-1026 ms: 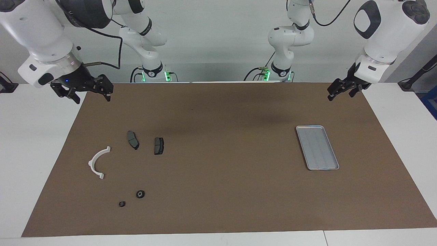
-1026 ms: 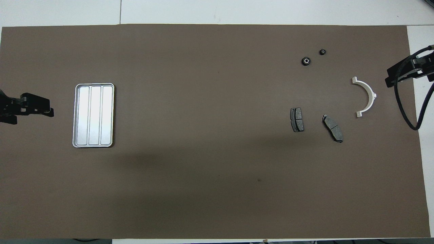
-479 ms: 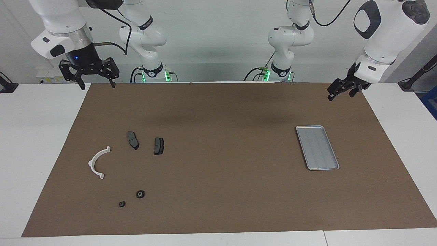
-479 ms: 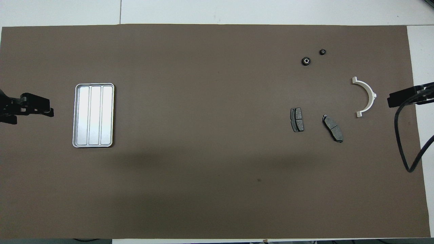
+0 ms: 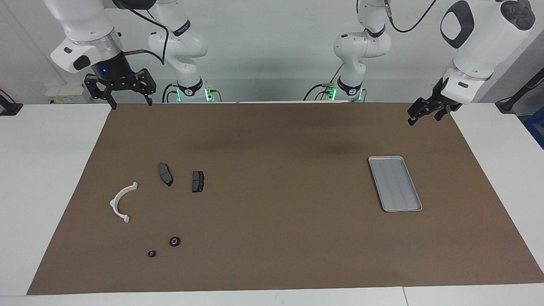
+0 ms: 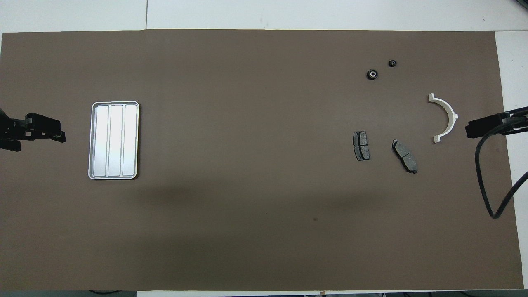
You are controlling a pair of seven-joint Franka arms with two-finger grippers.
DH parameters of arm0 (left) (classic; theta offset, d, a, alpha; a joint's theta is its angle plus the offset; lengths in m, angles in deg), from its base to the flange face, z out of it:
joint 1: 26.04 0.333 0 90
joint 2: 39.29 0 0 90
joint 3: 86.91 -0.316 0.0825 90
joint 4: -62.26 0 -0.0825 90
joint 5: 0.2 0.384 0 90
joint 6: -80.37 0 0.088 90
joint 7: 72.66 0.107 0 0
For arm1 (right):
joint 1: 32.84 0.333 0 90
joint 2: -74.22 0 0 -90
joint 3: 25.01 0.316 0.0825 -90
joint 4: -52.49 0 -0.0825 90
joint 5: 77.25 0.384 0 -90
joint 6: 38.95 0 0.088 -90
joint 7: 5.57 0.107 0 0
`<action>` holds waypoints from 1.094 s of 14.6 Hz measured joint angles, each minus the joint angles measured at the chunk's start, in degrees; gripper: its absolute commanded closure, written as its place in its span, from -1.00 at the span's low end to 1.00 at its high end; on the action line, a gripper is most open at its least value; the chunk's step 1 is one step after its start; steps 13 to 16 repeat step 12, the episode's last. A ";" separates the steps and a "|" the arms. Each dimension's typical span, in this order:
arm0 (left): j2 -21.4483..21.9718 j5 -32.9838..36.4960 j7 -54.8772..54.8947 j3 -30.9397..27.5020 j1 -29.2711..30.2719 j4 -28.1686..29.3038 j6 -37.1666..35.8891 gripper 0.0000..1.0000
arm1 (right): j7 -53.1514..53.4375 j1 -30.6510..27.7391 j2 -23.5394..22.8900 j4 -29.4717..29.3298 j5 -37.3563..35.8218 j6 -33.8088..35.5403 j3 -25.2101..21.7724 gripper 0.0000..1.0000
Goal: Place bearing gear from tray to pile
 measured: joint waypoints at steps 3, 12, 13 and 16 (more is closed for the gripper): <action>0.00 0.00 0.00 0.00 0.00 0.00 0.00 -1.00 | 2.10 0.85 0.00 0.18 0.09 -0.14 -0.15 -1.00; 0.00 0.00 0.00 0.00 0.00 0.00 0.00 -1.00 | 3.28 1.23 0.00 0.19 0.09 -0.27 -0.62 -1.00; 0.00 0.00 0.00 0.00 0.00 0.00 0.00 -1.00 | 3.28 1.23 0.00 0.19 0.09 -0.27 -0.62 -1.00; 0.00 0.00 0.00 0.00 0.00 0.00 0.00 -1.00 | 3.28 1.23 0.00 0.19 0.09 -0.27 -0.62 -1.00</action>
